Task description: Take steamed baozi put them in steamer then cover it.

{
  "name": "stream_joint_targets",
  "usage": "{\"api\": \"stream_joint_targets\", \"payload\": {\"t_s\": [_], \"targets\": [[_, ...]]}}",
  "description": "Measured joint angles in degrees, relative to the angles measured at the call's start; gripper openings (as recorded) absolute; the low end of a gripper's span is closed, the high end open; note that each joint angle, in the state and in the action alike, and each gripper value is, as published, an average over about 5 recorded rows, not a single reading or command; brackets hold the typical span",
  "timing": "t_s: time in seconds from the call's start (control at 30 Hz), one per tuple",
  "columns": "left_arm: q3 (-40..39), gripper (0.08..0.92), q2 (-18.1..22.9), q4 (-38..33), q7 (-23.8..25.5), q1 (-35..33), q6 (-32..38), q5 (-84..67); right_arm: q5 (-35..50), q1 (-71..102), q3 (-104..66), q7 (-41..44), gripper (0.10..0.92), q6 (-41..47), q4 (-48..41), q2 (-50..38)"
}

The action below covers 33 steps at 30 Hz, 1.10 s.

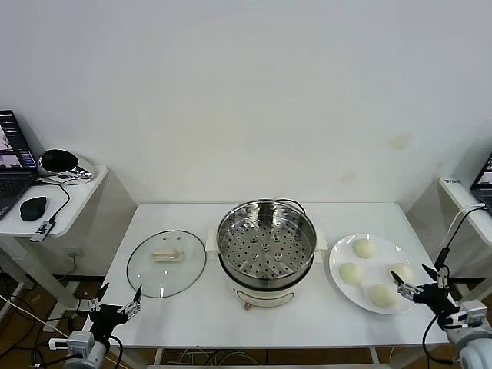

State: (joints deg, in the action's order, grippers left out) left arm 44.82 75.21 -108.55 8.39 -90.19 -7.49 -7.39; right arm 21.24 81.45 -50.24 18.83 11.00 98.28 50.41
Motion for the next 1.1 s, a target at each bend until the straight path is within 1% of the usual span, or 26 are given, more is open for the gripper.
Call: {"api": "stream_joint_targets", "payload": {"t_s": [0.07, 0.13, 0.37, 0.53, 0.67, 0.87, 1.1], "targets": [[-0.06, 0.823, 0.01, -0.13, 0.05, -0.05, 0.04, 0.07, -1.41, -1.25, 0.18, 1.44, 0.823, 0.2, -0.41, -0.96], [-0.13, 0.823, 0.03, -0.43, 0.13, -0.13, 0.15, 0.19, -4.57, -4.01, 0.64, 4.83, 0.823, 0.46, -1.37, -2.97], [-0.2, 0.823, 0.35, -1.97, 0.48, -0.92, 0.3, 0.56, -18.88, -17.62, 5.96, 21.15, 0.823, -1.1, -7.41, -9.99], [-0.24, 0.823, 0.73, -3.22, 0.67, -1.61, 0.23, 0.69, -28.66, -30.54, 15.73, 31.67, 0.823, -3.7, -13.05, -13.56], [-0.2, 0.823, 1.35, -4.3, 0.82, -2.12, 0.16, 0.76, -34.55, -42.16, 27.04, 38.22, 0.823, -6.12, -18.02, -14.54], [0.15, 0.823, 2.11, -5.67, 0.81, -3.1, 0.33, 1.25, -41.34, -57.65, 44.43, 44.27, 0.823, -9.99, -26.53, -12.86], [0.27, 0.823, 3.03, -6.68, 0.77, -4.24, 0.75, 1.88, -48.91, -67.41, 56.34, 46.97, 0.823, -14.5, -35.39, -8.3]]}}
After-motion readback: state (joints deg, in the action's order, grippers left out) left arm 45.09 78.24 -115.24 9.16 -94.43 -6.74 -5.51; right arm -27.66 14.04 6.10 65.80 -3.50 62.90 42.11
